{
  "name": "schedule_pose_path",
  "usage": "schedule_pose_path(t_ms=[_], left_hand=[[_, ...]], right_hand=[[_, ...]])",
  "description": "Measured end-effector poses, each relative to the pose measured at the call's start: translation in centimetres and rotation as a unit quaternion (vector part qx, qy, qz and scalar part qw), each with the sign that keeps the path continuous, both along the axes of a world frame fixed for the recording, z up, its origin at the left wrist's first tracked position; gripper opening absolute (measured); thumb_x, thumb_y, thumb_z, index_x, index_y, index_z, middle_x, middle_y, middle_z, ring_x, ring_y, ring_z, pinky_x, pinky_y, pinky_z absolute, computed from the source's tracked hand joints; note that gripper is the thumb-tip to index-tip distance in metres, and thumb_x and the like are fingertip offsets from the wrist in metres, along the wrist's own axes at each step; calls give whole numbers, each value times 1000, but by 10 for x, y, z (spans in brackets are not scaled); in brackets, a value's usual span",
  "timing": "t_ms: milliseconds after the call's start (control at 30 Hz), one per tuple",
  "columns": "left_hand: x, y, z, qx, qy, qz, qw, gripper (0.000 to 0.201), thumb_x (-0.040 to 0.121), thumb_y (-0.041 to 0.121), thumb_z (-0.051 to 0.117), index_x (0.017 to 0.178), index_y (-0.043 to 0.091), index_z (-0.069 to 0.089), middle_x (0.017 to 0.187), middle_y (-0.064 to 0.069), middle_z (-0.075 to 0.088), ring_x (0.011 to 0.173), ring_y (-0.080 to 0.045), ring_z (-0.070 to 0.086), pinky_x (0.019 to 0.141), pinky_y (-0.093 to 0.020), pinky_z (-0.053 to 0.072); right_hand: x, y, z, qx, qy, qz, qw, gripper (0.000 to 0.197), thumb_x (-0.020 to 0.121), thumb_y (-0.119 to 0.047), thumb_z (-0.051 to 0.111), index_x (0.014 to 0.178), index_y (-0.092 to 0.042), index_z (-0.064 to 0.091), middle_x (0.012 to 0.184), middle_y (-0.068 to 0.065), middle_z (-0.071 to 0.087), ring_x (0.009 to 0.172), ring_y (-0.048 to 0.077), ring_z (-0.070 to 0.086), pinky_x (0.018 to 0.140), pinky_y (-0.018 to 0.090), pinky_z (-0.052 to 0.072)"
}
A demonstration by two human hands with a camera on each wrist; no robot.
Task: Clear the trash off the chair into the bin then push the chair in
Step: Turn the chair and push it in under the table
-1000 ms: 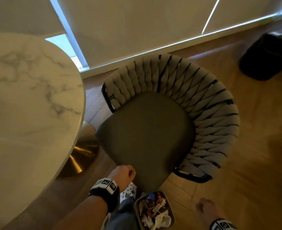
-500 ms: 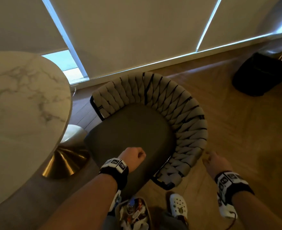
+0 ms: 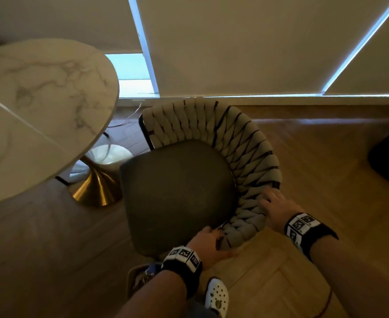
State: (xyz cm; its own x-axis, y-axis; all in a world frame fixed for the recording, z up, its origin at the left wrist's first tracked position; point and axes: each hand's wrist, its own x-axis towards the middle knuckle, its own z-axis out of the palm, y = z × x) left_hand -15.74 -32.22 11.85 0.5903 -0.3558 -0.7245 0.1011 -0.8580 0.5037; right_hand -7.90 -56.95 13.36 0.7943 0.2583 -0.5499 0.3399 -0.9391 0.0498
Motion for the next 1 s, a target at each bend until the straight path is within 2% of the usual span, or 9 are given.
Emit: schedule_pose_path(t_ms=[133, 233, 467, 600, 733, 867, 900, 933, 1000], left_hand=[[3, -2, -5, 41, -4, -72, 997, 68, 95, 35, 62, 154, 20, 32, 149, -15, 40, 132, -36, 46, 110, -49, 42], [7, -1, -6, 33, -17, -101, 994, 63, 97, 28, 61, 152, 12, 35, 148, -18, 44, 132, -37, 48, 109, -45, 41], [12, 7, -11, -3, -16, -107, 994, 68, 96, 34, 63, 152, 10, 32, 152, -17, 40, 136, -36, 44, 112, -46, 36], [5, 11, -24, -9, -10, -72, 997, 74, 84, 47, 64, 146, 15, 36, 146, -17, 46, 129, -39, 49, 110, -50, 40], [19, 10, -31, -2, 39, -65, 997, 70, 88, 44, 67, 147, 19, 38, 151, -13, 43, 135, -36, 45, 115, -51, 34], [24, 4, -40, 2, 57, -56, 997, 60, 90, 48, 60, 145, 28, 43, 153, -11, 43, 137, -35, 43, 115, -56, 33], [22, 4, -43, 9, 57, -44, 997, 58, 92, 46, 60, 144, 29, 43, 152, -12, 44, 136, -35, 45, 114, -57, 35], [19, 6, -48, 13, 57, -36, 998, 55, 93, 42, 60, 143, 29, 43, 150, -12, 47, 134, -36, 48, 112, -57, 38], [20, 8, -39, 26, 76, -18, 997, 49, 93, 33, 64, 139, 26, 48, 144, -13, 51, 126, -35, 54, 108, -53, 44]], right_hand=[[7, 5, 1, -20, 48, 20, 998, 62, 92, -38, 45, 148, -27, 23, 157, 3, 15, 144, 28, 15, 111, 40, 30], [13, 5, 0, -12, 67, 38, 997, 63, 91, -36, 44, 149, -28, 21, 157, 2, 17, 145, 25, 13, 115, 40, 23], [23, 5, -4, -28, 78, 87, 993, 65, 88, -47, 42, 148, -26, 27, 156, 3, 25, 144, 23, 15, 116, 36, 12], [38, -6, -10, -35, 94, 165, 981, 74, 81, -64, 34, 145, -27, 33, 154, 3, 30, 143, 22, 19, 116, 38, 16], [62, -22, -19, 3, 130, 262, 956, 80, 73, -79, 30, 139, -35, 39, 143, -4, 40, 132, 19, 35, 113, 37, 20], [91, -36, -21, 7, 191, 328, 925, 99, 63, -93, 18, 144, -37, 28, 149, -7, 33, 138, 19, 29, 115, 39, 18], [97, -34, -21, -9, 201, 342, 918, 96, 66, -91, 18, 145, -36, 27, 151, -5, 31, 138, 19, 29, 114, 39, 19], [101, -32, -22, -5, 200, 351, 915, 82, 79, -80, 23, 145, -33, 28, 151, -2, 31, 137, 21, 31, 113, 39, 22], [103, -26, -24, -10, 200, 363, 910, 50, 96, -44, 34, 142, -26, 36, 148, 5, 39, 132, 24, 40, 109, 40, 31]])
